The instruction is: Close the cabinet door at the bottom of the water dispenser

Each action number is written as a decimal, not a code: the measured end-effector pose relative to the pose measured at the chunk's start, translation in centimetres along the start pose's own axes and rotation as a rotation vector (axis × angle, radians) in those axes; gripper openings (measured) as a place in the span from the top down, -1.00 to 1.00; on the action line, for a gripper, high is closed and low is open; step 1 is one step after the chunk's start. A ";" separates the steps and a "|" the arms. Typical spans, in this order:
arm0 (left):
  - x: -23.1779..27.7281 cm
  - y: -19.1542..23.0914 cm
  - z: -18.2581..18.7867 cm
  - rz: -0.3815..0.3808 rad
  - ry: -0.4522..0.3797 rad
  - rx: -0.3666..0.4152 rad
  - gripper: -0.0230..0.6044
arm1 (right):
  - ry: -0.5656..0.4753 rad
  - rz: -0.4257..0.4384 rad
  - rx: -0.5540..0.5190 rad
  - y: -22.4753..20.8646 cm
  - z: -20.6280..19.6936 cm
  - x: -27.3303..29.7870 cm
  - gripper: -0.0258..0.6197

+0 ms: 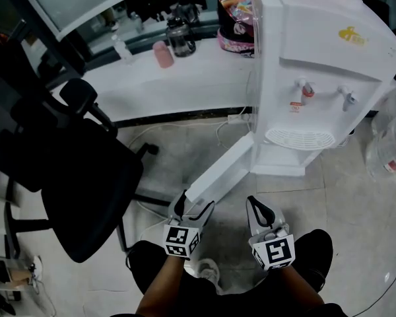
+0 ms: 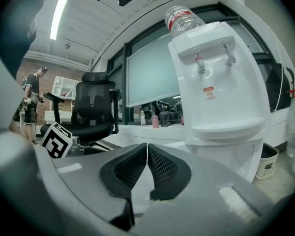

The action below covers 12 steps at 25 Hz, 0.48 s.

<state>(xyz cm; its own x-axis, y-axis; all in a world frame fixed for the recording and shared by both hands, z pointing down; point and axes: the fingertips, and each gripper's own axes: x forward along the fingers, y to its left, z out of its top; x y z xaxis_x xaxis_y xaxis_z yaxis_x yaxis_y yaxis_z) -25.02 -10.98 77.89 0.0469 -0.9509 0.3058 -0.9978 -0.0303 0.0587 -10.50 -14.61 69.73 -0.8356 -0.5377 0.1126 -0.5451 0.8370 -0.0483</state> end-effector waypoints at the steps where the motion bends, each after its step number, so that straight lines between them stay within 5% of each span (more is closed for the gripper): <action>1: -0.2 -0.4 -0.1 -0.008 0.005 -0.004 -0.40 | -0.005 -0.007 0.002 -0.3 0.0 -0.1 0.89; 12: -2.5 -6.3 -1.4 -0.096 0.057 0.002 -0.36 | -0.038 -0.098 0.041 -3.4 0.3 -2.4 0.89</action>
<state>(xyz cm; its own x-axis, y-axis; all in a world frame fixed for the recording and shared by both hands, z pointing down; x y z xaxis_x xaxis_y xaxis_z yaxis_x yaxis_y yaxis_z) -18.81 -8.01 78.08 0.1451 -0.9244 0.3527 -0.9887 -0.1215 0.0882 -6.62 -16.20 69.35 -0.7800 -0.6206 0.0811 -0.6257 0.7760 -0.0798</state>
